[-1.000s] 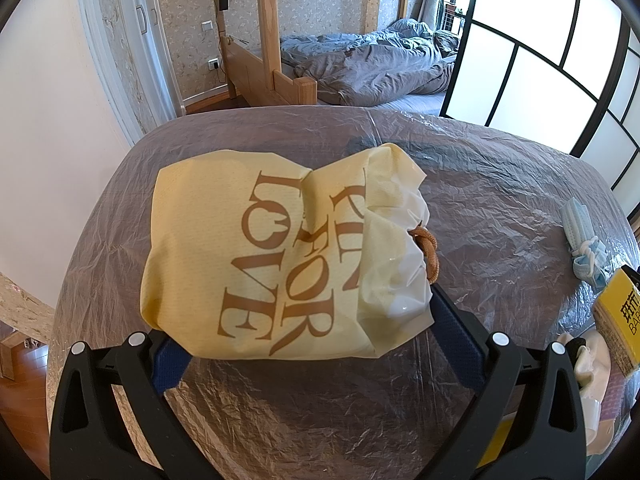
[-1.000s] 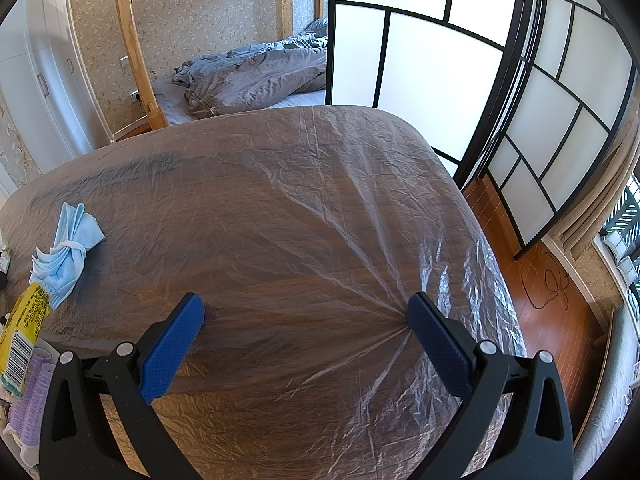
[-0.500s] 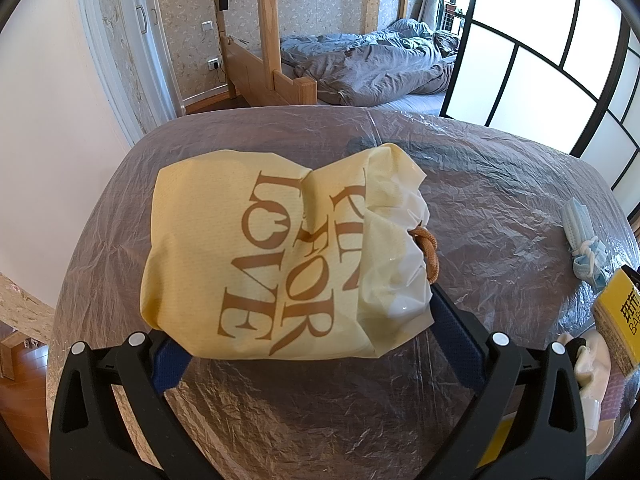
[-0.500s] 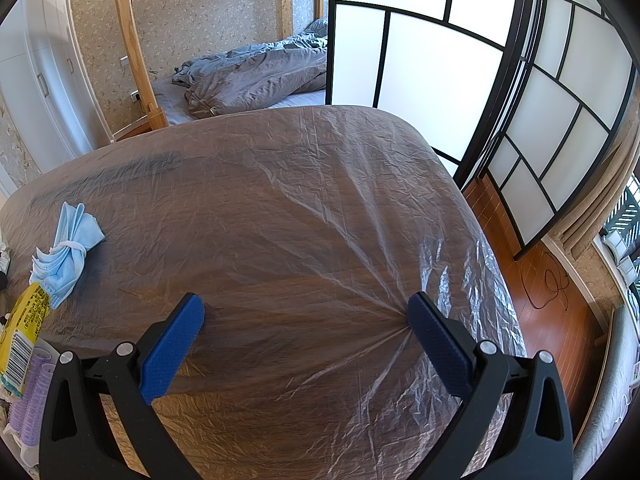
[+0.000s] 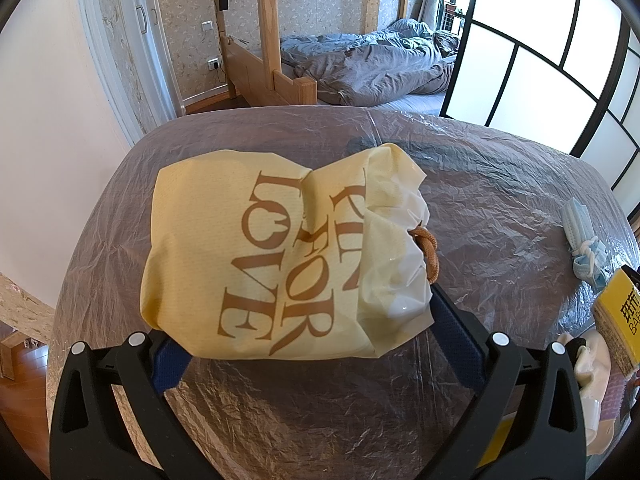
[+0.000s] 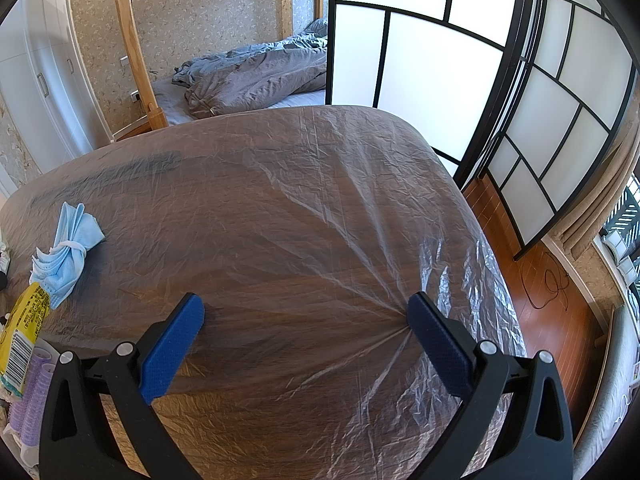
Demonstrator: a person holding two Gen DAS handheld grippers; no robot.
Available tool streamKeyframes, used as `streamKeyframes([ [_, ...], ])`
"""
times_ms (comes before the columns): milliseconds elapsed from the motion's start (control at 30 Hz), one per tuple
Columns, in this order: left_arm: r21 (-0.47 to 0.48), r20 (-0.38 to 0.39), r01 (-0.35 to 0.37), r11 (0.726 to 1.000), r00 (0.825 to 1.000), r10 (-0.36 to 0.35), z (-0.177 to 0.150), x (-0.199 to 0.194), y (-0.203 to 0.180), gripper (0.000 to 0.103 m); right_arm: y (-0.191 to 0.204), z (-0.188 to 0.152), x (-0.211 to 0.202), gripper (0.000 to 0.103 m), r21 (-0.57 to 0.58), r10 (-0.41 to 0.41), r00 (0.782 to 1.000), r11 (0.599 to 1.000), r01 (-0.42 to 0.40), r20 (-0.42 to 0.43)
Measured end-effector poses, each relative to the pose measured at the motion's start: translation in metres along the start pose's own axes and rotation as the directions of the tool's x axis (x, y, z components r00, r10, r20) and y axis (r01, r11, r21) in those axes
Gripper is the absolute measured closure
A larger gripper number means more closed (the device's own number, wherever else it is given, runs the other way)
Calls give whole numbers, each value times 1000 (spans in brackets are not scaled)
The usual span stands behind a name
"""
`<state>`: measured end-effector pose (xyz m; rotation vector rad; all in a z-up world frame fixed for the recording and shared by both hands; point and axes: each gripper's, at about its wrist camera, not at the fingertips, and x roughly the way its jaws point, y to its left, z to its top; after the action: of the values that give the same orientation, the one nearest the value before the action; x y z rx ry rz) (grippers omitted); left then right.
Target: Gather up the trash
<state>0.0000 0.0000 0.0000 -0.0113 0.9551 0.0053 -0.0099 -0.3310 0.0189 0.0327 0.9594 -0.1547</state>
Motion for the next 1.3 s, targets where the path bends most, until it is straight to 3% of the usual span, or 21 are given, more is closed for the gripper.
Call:
streamKeyframes([
  [1200, 4, -8, 3, 1000, 1000, -3, 0, -1, 1, 1, 1, 0, 0, 4, -6, 10, 1000, 1000, -10, -10],
  [1300, -63, 11, 31, 998, 999, -30, -1, -18, 13, 1, 1, -10, -27, 4, -22, 63, 996, 998, -61, 56],
])
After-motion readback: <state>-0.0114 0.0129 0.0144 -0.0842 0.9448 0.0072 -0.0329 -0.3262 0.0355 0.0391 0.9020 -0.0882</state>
